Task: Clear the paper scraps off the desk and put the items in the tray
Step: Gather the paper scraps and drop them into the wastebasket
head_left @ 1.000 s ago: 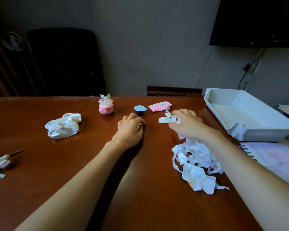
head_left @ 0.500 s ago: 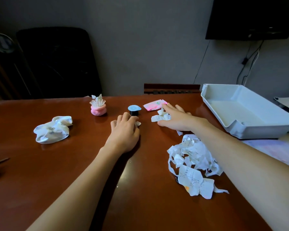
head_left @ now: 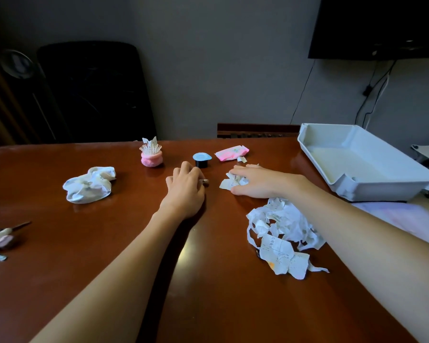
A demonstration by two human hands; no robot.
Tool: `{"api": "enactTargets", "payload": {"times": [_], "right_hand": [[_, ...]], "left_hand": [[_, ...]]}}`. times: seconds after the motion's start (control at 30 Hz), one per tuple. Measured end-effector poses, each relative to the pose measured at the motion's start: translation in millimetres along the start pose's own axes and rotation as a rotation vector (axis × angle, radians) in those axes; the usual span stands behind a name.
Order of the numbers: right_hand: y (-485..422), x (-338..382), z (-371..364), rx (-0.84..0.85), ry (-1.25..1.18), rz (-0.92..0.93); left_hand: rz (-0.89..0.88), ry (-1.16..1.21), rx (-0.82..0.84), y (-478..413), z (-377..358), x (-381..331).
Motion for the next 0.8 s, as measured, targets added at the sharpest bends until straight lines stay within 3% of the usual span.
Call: {"api": "enactTargets", "payload": {"times": [0.37, 0.53, 0.8], "right_hand": [[-9.5, -9.0, 10.2, -0.094, -0.016, -0.032], [-15.2, -2.7, 10.3, -0.052, -0.07, -0.028], [-16.2, 5.3, -9.0, 0.008, -0.079, 0.02]], "left_hand": [[0.011, -0.042, 0.046, -5.7, -5.6, 1.4], [-0.03, 0.017, 0.048, -6.7, -6.8, 3.2], [0.056, -0.046, 0.01, -6.0, -4.0, 3.4]]}}
Point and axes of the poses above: each hand's wrist, its own y-axis away from the middle knuckle, its own z-axis out of the back of the hand, x = y × z, the point moved 6 cm from there along -y, towards the middle knuckle, and after that the axes turned 2 degrees about z, right-handed, at the moved point
